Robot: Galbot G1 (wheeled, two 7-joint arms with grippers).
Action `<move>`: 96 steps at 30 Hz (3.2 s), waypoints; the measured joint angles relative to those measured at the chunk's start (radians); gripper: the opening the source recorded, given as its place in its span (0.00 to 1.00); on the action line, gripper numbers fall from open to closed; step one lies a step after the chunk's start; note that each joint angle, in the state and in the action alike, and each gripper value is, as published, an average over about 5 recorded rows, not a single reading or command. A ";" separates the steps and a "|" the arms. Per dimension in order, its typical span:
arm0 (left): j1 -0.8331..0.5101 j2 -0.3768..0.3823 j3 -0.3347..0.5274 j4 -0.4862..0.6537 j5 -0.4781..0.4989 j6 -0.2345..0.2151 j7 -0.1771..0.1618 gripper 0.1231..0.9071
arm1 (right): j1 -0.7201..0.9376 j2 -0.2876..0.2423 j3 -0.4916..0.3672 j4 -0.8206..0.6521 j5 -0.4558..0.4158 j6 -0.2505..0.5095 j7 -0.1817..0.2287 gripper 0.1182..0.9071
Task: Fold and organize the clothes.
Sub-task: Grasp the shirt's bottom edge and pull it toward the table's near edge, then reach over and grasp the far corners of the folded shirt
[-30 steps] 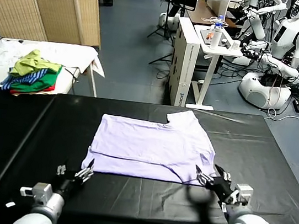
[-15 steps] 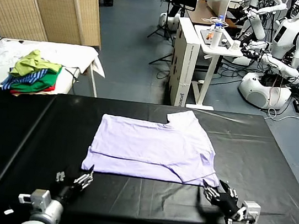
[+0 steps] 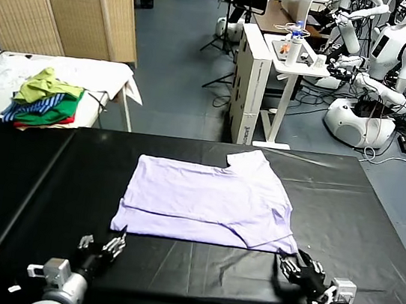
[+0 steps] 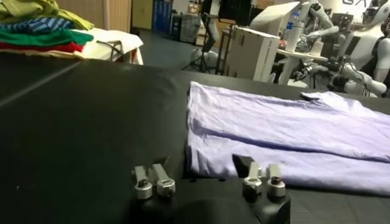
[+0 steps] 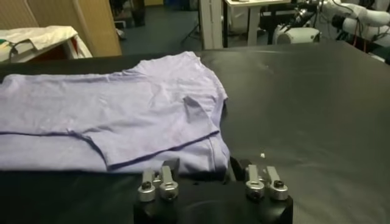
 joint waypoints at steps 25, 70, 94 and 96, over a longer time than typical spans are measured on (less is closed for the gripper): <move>0.259 -0.001 -0.069 -0.145 0.113 -0.009 -0.026 0.03 | -0.204 -0.054 0.058 0.173 -0.010 -0.139 0.035 0.03; -0.137 0.212 -0.074 -0.134 -0.408 0.280 -0.222 1.00 | 0.574 -0.187 -0.259 -0.177 0.296 -0.178 0.114 1.00; -0.682 0.395 0.190 0.373 -0.534 0.340 -0.168 1.00 | 0.928 -0.052 -0.505 -0.612 0.234 -0.180 0.063 1.00; -0.691 0.396 0.196 0.390 -0.529 0.345 -0.159 1.00 | 0.938 -0.045 -0.514 -0.624 0.231 -0.183 0.065 1.00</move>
